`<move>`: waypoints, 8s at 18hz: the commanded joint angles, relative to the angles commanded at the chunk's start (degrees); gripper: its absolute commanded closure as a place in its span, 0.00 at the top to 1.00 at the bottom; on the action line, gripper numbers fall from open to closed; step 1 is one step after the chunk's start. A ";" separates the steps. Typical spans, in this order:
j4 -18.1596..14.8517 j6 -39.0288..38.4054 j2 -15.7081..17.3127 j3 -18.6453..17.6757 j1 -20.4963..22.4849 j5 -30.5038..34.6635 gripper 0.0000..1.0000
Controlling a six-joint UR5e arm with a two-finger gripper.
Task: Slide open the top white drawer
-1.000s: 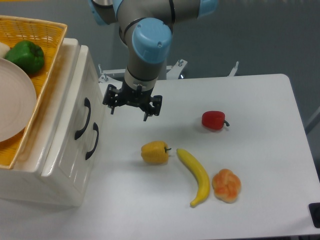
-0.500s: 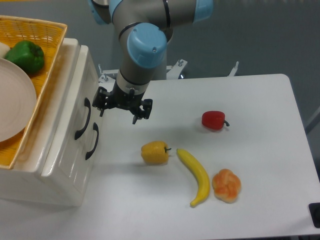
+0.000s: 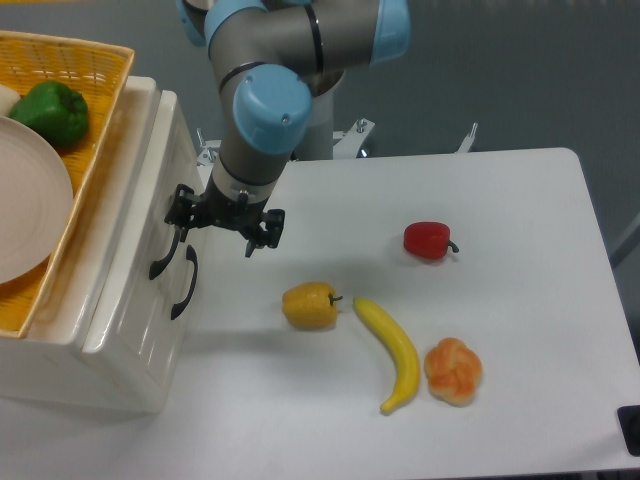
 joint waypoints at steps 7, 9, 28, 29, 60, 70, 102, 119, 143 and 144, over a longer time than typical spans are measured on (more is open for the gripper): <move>-0.26 -0.44 0.09 -0.35 -0.71 0.00 1.00; -0.26 -0.53 0.09 -0.35 -0.80 0.00 1.00; -1.84 -3.60 0.09 -0.79 -0.80 -1.67 1.00; -2.02 -3.60 0.09 -0.79 -0.62 -2.10 1.00; -3.34 -3.52 -0.35 -0.79 -0.27 -3.16 1.00; -3.08 -3.16 -0.18 -0.53 -0.27 0.88 1.00; -3.25 -0.71 -0.97 1.23 2.45 5.89 1.00; -3.34 1.84 -1.23 2.11 6.32 5.98 1.00; -3.69 4.83 -2.11 3.16 10.72 6.77 1.00; -3.60 4.83 -2.11 3.16 10.81 6.77 1.00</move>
